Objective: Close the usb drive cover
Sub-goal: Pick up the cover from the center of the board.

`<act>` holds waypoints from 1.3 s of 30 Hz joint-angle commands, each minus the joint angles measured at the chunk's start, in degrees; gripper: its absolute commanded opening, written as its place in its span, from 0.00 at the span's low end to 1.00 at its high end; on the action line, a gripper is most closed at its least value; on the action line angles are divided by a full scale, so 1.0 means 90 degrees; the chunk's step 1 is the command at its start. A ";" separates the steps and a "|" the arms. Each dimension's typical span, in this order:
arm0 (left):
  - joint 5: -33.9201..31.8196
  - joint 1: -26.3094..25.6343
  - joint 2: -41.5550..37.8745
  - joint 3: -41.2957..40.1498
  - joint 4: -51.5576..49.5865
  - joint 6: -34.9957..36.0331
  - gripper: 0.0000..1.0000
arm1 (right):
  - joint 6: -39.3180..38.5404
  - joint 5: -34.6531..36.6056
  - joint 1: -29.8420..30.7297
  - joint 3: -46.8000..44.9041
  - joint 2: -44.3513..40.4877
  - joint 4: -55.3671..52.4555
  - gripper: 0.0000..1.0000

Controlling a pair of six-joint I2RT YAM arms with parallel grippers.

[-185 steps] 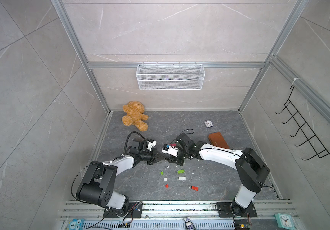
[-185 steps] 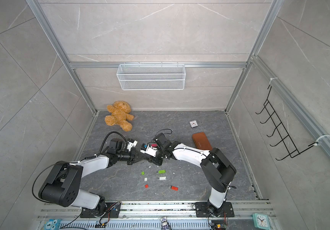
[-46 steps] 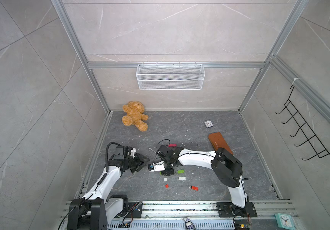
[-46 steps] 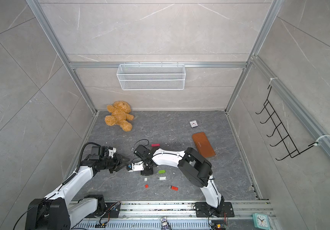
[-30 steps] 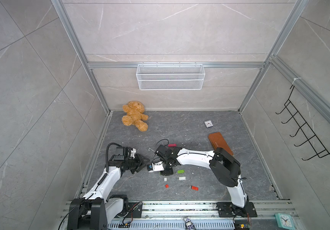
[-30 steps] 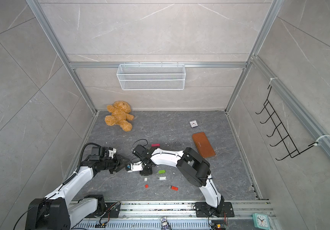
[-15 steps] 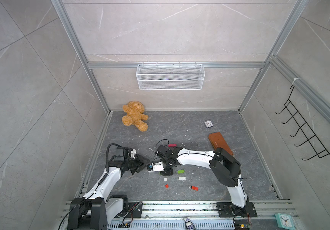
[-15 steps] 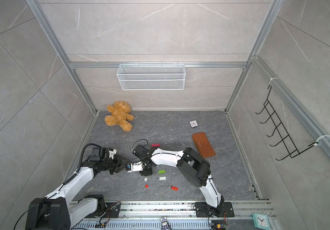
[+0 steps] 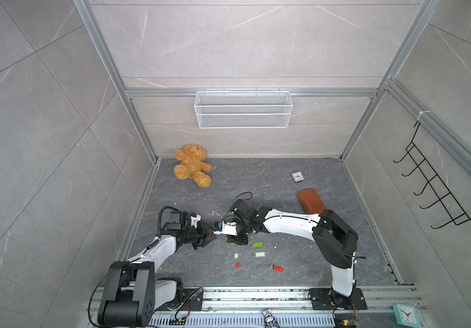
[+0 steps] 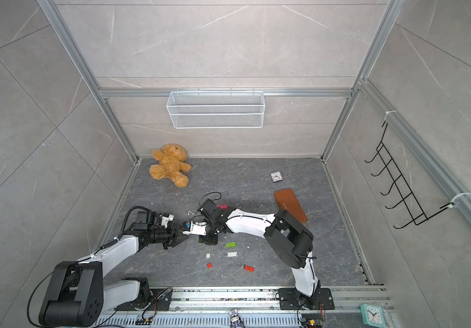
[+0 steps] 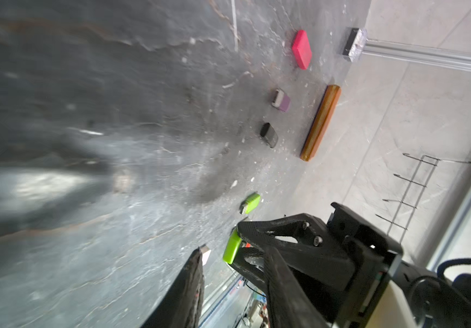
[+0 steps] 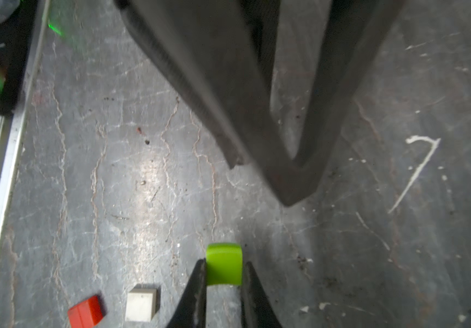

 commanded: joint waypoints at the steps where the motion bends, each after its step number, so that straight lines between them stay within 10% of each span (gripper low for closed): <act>1: 0.0507 -0.0149 0.0102 0.0094 0.0410 -0.0114 0.37 | 0.0327 -0.0377 -0.0030 -0.0178 -0.0236 0.0439 0.15; 39: 0.0357 -0.0610 0.0055 0.0070 0.0861 -0.0368 0.06 | 0.0636 -0.0818 -0.0304 0.0332 0.0143 0.0162 0.29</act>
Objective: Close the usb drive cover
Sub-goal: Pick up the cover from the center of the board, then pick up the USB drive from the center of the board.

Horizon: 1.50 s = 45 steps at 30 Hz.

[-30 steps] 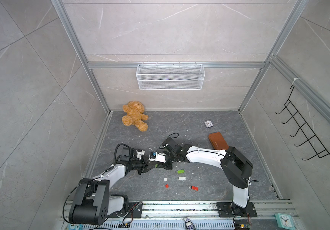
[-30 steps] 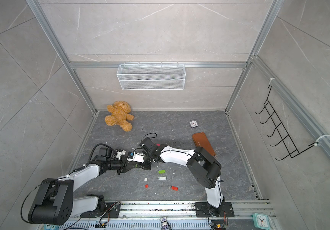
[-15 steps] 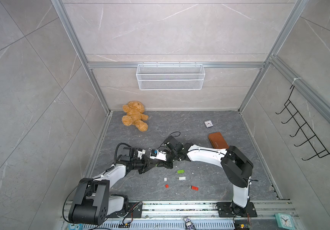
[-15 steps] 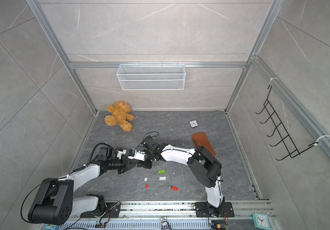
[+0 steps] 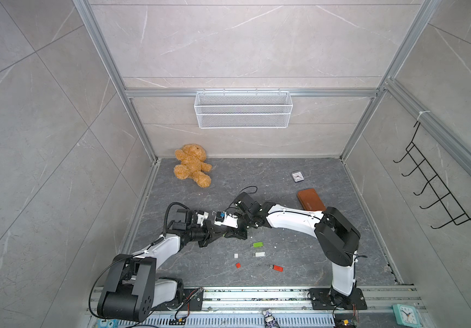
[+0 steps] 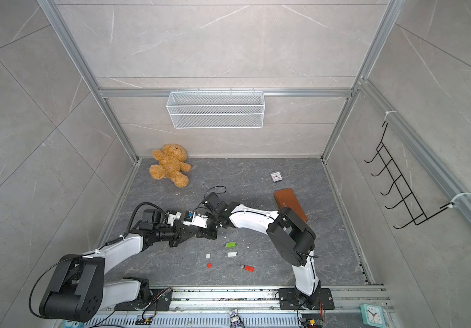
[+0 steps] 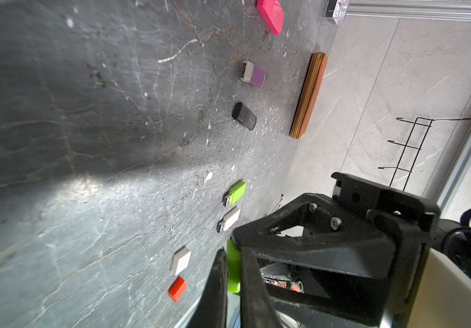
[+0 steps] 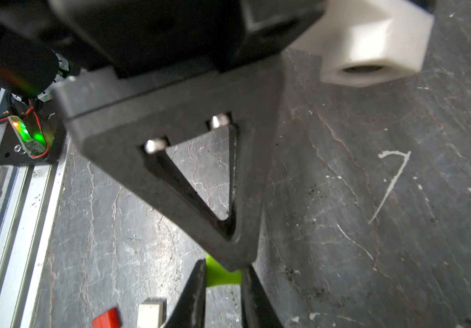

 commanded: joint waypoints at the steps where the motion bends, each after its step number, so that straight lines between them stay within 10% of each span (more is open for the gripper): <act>1: 0.0090 -0.0082 -0.0173 0.0068 0.0120 -0.0139 0.06 | 0.0102 0.0063 0.0020 0.0183 0.0102 0.0009 0.31; 24: -0.0220 -0.0131 -0.0079 0.0181 -0.0077 0.0097 0.05 | -0.1557 0.2120 -0.0476 -0.1086 -0.1211 -0.2264 0.39; 45: -0.0240 -0.0161 -0.0085 0.0154 -0.0107 0.0157 0.05 | -0.1541 0.1838 -0.0431 -0.1117 -0.0971 -0.2423 0.41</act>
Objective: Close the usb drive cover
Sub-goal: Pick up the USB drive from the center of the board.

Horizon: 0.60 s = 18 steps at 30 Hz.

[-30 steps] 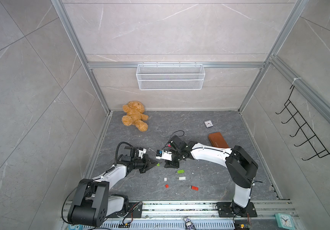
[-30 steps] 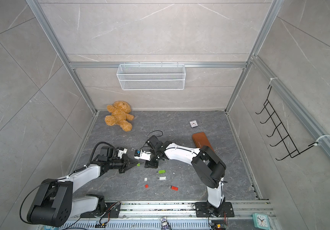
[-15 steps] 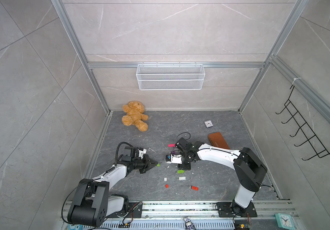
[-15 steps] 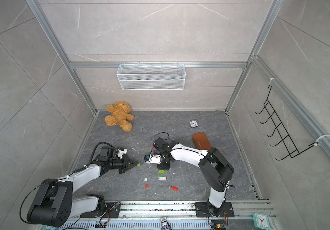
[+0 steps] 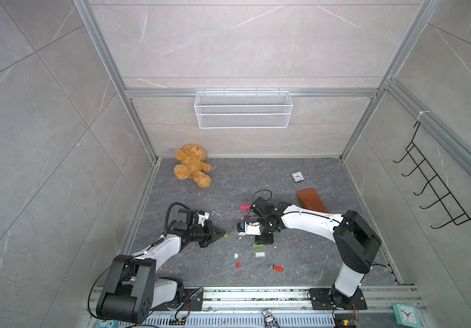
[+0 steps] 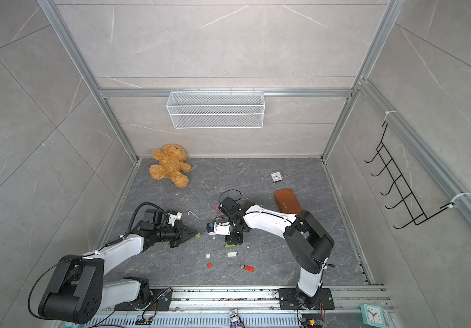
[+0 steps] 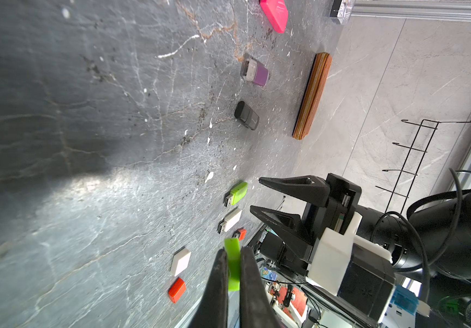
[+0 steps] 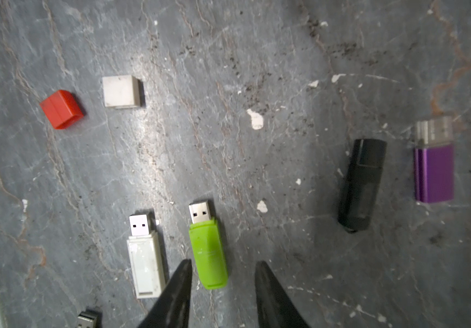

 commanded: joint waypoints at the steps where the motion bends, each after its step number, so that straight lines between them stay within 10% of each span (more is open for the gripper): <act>1: -0.0040 -0.0027 -0.0042 0.0164 -0.0081 0.0176 0.05 | -0.0056 0.0119 0.0091 -0.0067 0.0146 -0.0104 0.41; 18: -0.0018 -0.0064 0.0041 0.0203 -0.0112 0.0190 0.04 | -0.0079 0.0479 0.0215 -0.0322 0.0483 0.0175 0.42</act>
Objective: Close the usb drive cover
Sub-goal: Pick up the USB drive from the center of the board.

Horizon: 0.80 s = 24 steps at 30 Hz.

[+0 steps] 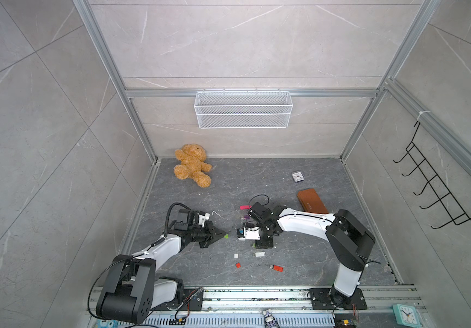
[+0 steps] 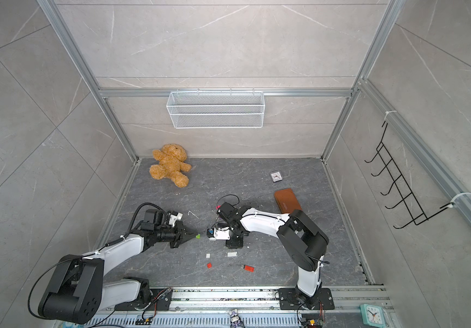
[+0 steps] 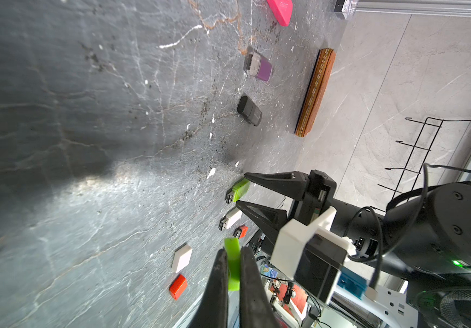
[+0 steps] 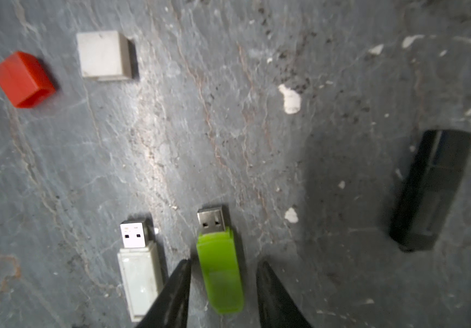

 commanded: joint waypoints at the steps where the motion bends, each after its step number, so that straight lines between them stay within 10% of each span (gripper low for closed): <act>1: -0.0025 -0.0028 0.0037 0.0207 -0.0020 0.0164 0.04 | -0.0065 0.0240 0.0048 -0.0118 0.0146 0.0062 0.42; 24: 0.0145 -0.0318 -0.0063 0.0306 0.0335 0.0098 0.04 | 0.0751 -0.0736 0.0049 0.0041 -0.0630 0.0826 0.17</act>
